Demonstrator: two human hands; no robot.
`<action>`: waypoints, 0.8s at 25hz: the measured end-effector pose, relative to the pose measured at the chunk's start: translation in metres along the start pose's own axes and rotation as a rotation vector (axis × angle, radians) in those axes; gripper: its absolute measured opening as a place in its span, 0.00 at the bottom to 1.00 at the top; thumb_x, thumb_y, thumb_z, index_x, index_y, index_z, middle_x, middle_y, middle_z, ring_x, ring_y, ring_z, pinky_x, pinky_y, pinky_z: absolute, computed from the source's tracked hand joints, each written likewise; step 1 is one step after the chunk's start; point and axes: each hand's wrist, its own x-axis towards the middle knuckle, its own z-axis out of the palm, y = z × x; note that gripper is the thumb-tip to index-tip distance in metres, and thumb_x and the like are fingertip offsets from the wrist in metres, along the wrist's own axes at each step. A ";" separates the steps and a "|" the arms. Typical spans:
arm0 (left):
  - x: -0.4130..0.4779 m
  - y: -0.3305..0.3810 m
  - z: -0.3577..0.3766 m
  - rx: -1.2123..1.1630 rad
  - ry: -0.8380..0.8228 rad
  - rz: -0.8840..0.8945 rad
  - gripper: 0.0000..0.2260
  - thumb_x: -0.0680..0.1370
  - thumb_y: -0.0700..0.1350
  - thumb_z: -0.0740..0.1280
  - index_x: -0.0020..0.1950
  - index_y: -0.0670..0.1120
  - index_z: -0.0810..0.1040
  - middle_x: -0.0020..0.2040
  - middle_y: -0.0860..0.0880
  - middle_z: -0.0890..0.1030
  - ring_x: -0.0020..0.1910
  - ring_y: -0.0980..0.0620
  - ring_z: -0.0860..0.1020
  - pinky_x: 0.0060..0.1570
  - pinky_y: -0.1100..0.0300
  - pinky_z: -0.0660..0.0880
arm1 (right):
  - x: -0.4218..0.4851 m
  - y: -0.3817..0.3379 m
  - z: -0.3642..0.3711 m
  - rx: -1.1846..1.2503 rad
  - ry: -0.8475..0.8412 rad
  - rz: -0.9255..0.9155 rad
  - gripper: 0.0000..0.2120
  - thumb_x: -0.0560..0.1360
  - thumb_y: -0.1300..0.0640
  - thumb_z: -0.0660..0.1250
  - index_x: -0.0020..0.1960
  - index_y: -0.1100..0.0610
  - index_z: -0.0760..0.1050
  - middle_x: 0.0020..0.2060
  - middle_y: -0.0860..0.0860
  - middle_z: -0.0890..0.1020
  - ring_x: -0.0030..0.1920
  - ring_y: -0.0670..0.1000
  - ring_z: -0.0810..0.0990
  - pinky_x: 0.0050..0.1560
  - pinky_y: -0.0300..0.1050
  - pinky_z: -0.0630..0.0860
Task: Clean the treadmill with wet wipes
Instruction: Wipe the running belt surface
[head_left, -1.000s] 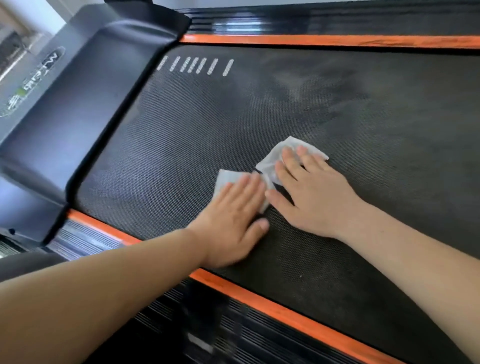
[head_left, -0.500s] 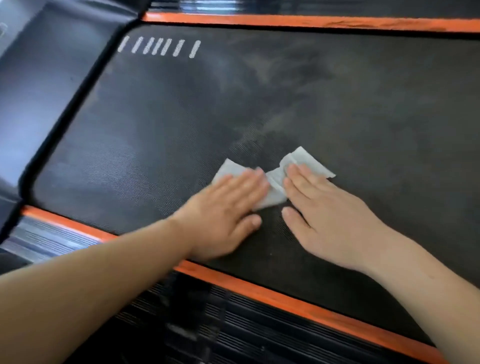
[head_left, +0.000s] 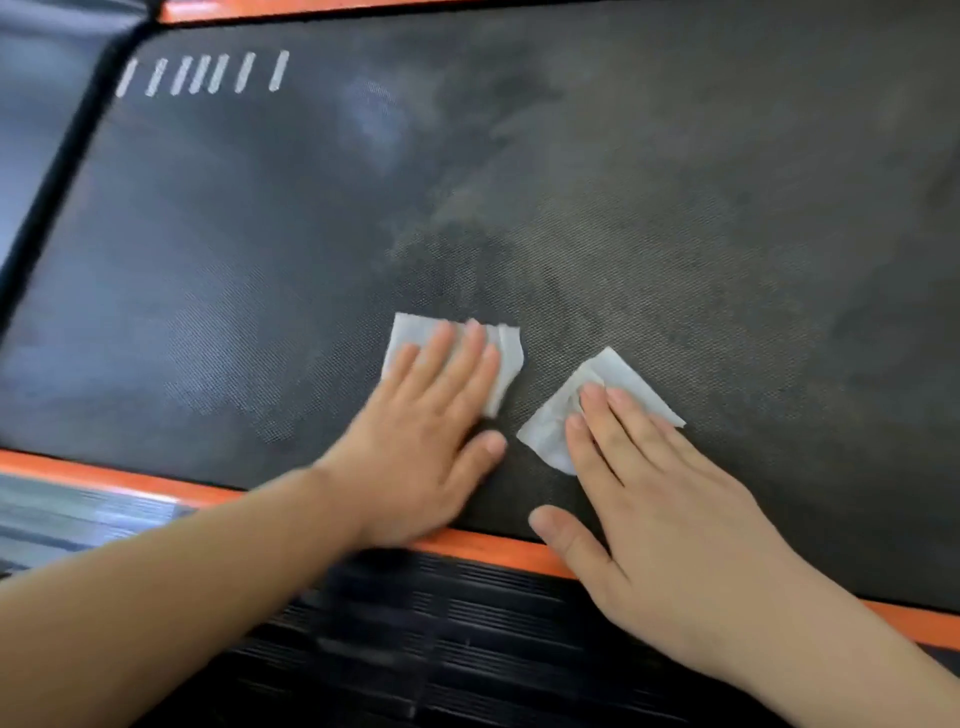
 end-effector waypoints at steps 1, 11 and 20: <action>-0.001 0.010 0.006 0.042 -0.012 0.103 0.31 0.84 0.61 0.44 0.84 0.46 0.48 0.84 0.47 0.45 0.82 0.46 0.42 0.80 0.42 0.47 | 0.009 0.003 0.001 -0.015 0.003 0.002 0.43 0.82 0.31 0.40 0.77 0.64 0.67 0.79 0.61 0.63 0.80 0.59 0.59 0.78 0.56 0.60; 0.052 -0.070 -0.019 0.047 -0.008 0.003 0.33 0.81 0.64 0.37 0.84 0.51 0.43 0.83 0.50 0.41 0.82 0.48 0.38 0.80 0.46 0.41 | 0.149 0.040 -0.027 -0.093 0.033 -0.074 0.41 0.76 0.32 0.30 0.83 0.48 0.54 0.83 0.53 0.51 0.83 0.59 0.46 0.81 0.59 0.45; 0.096 -0.104 -0.041 0.062 -0.006 -0.009 0.36 0.78 0.65 0.34 0.83 0.50 0.40 0.83 0.50 0.38 0.82 0.49 0.37 0.80 0.47 0.40 | 0.239 0.040 -0.042 -0.013 0.071 0.072 0.36 0.78 0.33 0.31 0.83 0.42 0.46 0.83 0.49 0.45 0.83 0.56 0.41 0.81 0.57 0.40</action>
